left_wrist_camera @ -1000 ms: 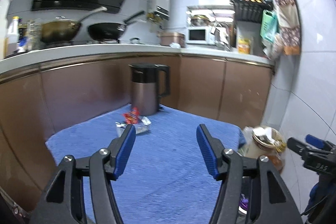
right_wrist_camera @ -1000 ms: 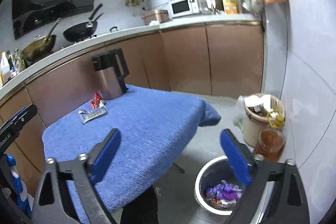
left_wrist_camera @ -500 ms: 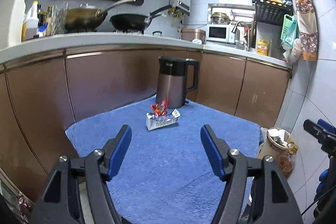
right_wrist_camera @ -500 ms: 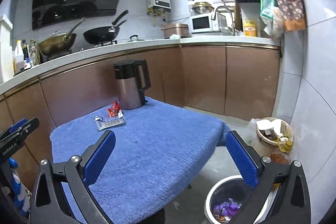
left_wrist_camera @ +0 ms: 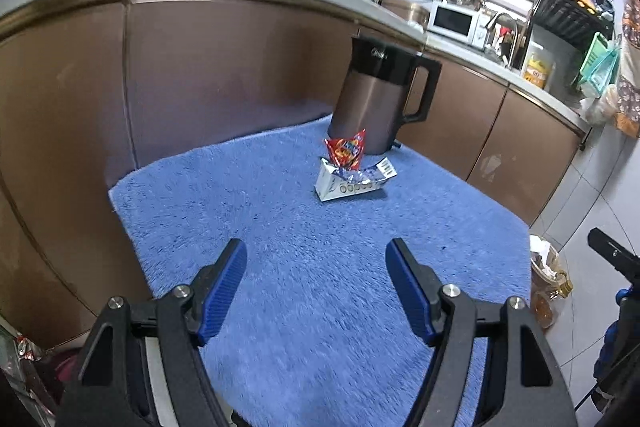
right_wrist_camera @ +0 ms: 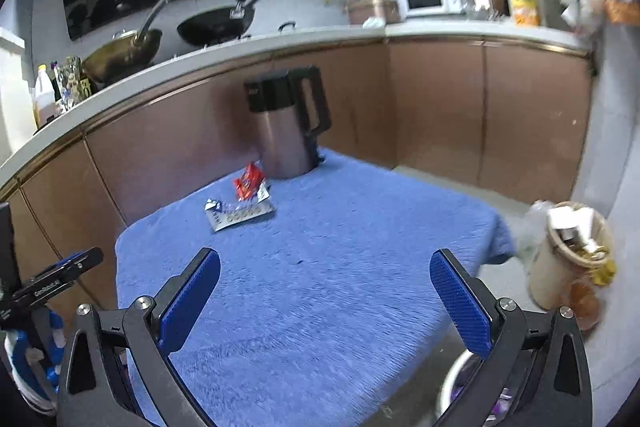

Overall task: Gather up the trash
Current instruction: 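Move both tools back over the towel toward the carton and red wrapper, then grasp the milk carton with the left tool while the right tool grasps the red wrapper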

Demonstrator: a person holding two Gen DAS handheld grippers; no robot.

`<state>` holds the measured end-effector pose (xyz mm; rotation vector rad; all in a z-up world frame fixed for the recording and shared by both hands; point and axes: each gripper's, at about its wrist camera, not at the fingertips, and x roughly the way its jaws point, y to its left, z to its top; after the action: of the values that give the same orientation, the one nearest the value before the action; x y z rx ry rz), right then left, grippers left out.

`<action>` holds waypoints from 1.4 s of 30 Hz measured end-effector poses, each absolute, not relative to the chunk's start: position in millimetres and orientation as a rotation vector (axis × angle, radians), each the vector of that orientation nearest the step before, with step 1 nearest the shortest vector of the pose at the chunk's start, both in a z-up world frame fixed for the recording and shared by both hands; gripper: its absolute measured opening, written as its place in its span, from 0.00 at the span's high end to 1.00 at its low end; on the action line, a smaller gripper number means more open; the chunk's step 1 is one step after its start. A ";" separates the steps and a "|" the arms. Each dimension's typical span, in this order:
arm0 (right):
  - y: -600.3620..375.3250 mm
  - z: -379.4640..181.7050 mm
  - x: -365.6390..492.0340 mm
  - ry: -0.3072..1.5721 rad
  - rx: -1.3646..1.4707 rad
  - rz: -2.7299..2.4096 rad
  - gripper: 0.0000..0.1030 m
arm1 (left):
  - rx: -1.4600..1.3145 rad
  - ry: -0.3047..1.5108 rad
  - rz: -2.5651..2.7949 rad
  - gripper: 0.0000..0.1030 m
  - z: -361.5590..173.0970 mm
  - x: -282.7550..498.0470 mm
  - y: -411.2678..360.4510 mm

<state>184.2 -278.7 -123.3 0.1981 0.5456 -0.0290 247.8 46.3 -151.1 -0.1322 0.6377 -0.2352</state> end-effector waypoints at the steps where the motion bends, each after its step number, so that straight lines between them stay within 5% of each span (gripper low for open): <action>1: -276.4 -126.7 193.6 0.558 0.195 -0.019 0.00 | -0.133 0.649 -0.244 0.32 -153.8 257.4 45.5; 16: -259.5 -171.6 347.9 0.690 0.221 0.143 0.01 | 0.052 0.737 -0.477 0.32 -196.5 419.4 2.2; 29: -216.8 -199.8 499.8 0.830 0.224 0.309 0.02 | 0.198 0.789 -0.637 0.32 -237.6 486.8 -18.6; 39: -174.0 -226.8 576.4 0.952 0.254 0.368 0.17 | 0.169 0.815 -0.729 0.32 -242.8 499.1 -21.7; 42: -169.1 -233.0 588.1 0.977 0.254 0.352 0.27 | 0.156 0.827 -0.729 0.44 -243.9 501.3 -19.6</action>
<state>588.1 -169.1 -233.0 0.2542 0.9771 0.3519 501.3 -19.6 -243.9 0.1560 0.8266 -0.7294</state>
